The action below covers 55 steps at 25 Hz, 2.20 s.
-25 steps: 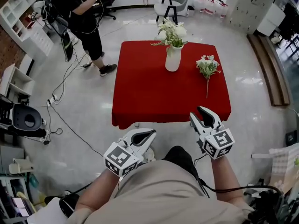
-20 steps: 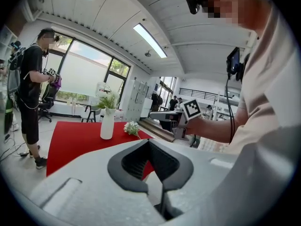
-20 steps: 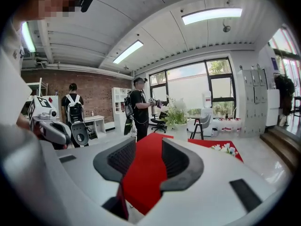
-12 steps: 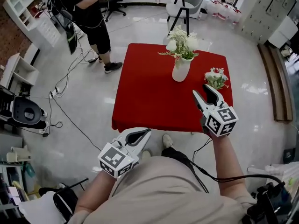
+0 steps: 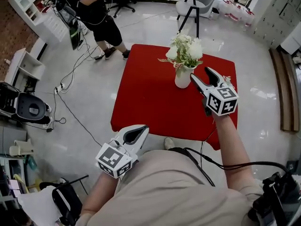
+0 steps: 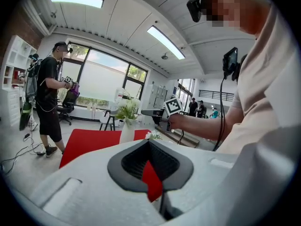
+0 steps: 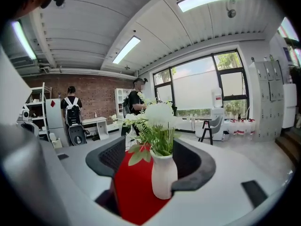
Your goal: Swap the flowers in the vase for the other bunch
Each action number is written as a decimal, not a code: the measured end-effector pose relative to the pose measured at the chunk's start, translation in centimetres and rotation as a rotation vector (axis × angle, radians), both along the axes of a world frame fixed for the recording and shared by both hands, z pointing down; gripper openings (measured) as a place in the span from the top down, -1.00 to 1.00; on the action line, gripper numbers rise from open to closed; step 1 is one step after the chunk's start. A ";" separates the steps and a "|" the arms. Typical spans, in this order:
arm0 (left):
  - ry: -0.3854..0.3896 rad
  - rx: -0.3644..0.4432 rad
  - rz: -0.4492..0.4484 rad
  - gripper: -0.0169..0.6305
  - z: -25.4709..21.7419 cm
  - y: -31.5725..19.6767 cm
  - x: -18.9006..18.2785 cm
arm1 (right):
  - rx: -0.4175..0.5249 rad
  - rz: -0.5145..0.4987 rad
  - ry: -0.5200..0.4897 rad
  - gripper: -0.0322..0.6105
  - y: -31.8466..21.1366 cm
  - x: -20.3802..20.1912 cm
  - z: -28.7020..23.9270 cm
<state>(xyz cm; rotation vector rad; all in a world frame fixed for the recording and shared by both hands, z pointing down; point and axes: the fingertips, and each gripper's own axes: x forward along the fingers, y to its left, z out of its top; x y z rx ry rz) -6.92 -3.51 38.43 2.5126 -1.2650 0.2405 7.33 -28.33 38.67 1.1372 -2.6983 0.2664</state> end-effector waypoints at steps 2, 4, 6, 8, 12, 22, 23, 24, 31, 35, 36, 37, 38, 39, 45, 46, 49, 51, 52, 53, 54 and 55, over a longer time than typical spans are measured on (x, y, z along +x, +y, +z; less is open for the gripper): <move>-0.006 0.004 -0.026 0.93 0.3 -0.8 0.2 | -0.013 -0.022 -0.015 -0.09 -1.6 -0.2 0.5; -0.005 0.008 -0.058 0.93 0.5 -1.3 0.0 | -0.027 -0.039 -0.035 -0.14 -3.0 -0.6 0.9; -0.003 0.006 -0.088 0.93 0.5 -1.7 -0.4 | -0.032 -0.051 -0.043 -0.16 -4.4 -1.2 1.0; -0.007 -0.002 -0.109 0.93 0.4 -2.1 -0.7 | -0.041 -0.065 -0.047 -0.20 -5.7 -1.8 1.0; -0.017 -0.017 -0.145 0.93 0.4 -2.7 -1.2 | -0.076 -0.108 -0.100 -0.26 -7.4 -2.8 1.1; -0.024 -0.057 -0.194 0.93 1.6 -3.4 -1.2 | -0.045 -0.178 -0.059 -0.26 -8.7 -4.3 2.5; -0.027 -0.057 -0.196 0.93 1.6 -3.5 -1.2 | -0.039 -0.174 -0.052 -0.26 -8.8 -4.4 2.7; -0.030 -0.057 -0.198 0.93 1.6 -3.5 -1.1 | -0.034 -0.171 -0.050 -0.23 -8.9 -4.3 2.8; -0.029 -0.065 -0.214 0.93 2.1 -3.5 -1.4 | -0.013 -0.152 -0.038 0.33 -9.2 -4.1 3.0; -0.031 -0.066 -0.217 0.93 2.2 -3.9 -1.1 | 0.002 -0.153 -0.031 0.53 -9.5 -3.5 3.1; -0.031 -0.065 -0.217 0.93 2.2 -3.9 -1.0 | 0.006 -0.152 -0.031 0.54 -9.5 -3.4 3.0; -0.031 -0.064 -0.217 0.93 2.2 -3.9 -1.0 | 0.009 -0.151 -0.032 0.58 -9.4 -3.4 2.9; -0.030 -0.063 -0.217 0.93 2.2 -3.8 -1.1 | 0.013 -0.150 -0.036 0.60 -9.3 -3.4 2.7; -0.029 -0.062 -0.215 0.93 2.1 -3.6 -1.2 | 0.016 -0.150 -0.041 0.62 -9.1 -3.5 2.6; -0.024 -0.064 -0.213 0.93 2.1 -3.2 -1.5 | 0.033 -0.141 -0.045 0.67 -9.0 -3.2 1.3; -0.024 -0.065 -0.212 0.93 2.1 -3.2 -1.6 | 0.036 -0.139 -0.048 0.67 -9.0 -3.2 1.0; -0.020 -0.063 -0.208 0.93 2.2 -2.9 -2.0 | 0.049 -0.131 -0.049 0.68 -8.8 -3.3 0.1; -0.019 -0.062 -0.206 0.93 2.2 -2.6 -2.2 | 0.062 -0.124 -0.051 0.68 -8.8 -3.3 -0.6; -0.018 -0.061 -0.205 0.93 2.2 -2.5 -2.3 | 0.069 -0.120 -0.053 0.68 -8.8 -3.2 -1.0; -0.017 -0.061 -0.204 0.93 2.1 -2.4 -2.4 | 0.075 -0.116 -0.056 0.68 -8.9 -3.1 -1.5; -0.016 -0.061 -0.203 0.93 2.1 -2.3 -2.4 | 0.081 -0.112 -0.059 0.68 -8.9 -3.0 -2.0; -0.015 -0.061 -0.202 0.93 2.1 -2.2 -2.5 | 0.086 -0.109 -0.063 0.69 -9.0 -2.9 -2.5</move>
